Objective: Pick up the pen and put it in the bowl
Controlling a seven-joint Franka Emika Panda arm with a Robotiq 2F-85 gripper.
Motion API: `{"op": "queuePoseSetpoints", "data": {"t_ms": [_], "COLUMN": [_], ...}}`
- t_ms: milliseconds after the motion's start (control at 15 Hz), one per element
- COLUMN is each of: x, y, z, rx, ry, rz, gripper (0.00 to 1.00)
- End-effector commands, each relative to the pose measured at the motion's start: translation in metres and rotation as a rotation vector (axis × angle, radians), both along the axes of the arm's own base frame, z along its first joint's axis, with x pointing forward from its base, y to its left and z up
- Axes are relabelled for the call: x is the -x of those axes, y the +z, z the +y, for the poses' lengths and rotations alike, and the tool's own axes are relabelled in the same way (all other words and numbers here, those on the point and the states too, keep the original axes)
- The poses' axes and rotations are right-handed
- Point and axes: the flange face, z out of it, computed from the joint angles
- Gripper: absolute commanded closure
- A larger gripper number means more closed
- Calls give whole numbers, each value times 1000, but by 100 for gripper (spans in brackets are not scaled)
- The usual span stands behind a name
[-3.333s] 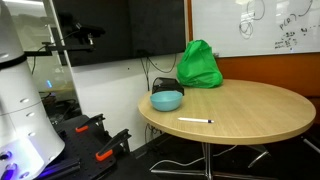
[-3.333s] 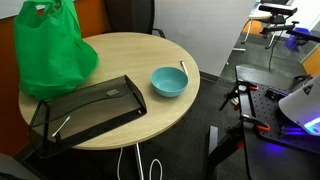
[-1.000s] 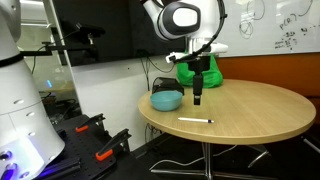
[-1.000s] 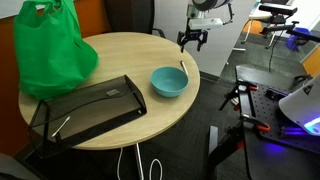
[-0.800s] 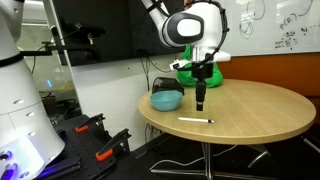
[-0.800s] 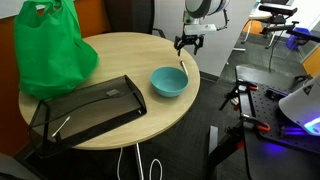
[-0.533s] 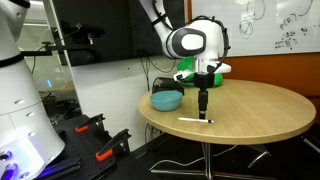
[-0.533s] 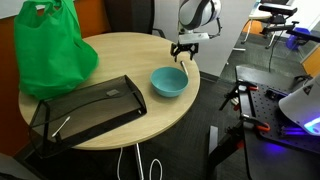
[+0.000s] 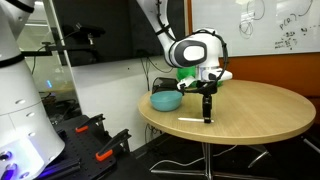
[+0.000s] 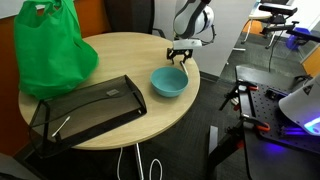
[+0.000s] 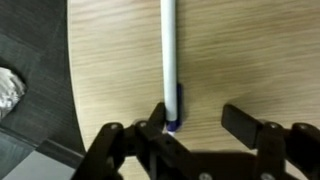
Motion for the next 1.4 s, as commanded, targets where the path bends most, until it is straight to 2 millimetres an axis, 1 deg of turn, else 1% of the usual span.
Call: {"op": "queuePoseSetpoints", "data": {"t_ms": [0,67,200,267,333,400,467,533,667,1000,1067,1200,1267,1333], "x": [-2,-1,-1,-1,-2,-3,-5,-7,-14,-29,-32,-34,-34,-33], "y": [-2,-2,-2,-1,1,6,9,14,27,69,74,78,78,76], "z": [0,1,2,3,4,4,4,3,-1,-11,-10,-5,-1,2], "rx": [22,23,23,29,26,27,34,41,56,78,78,88,75,70], "ry": [-38,-32,-25,-17,-17,-12,-9,-10,-4,22,38,70,91,91], "rz": [19,17,27,23,23,16,11,1,-21,-64,-67,-61,-54,-54], "gripper": [63,72,85,94,99,100,100,98,98,98,98,98,65,64]}}
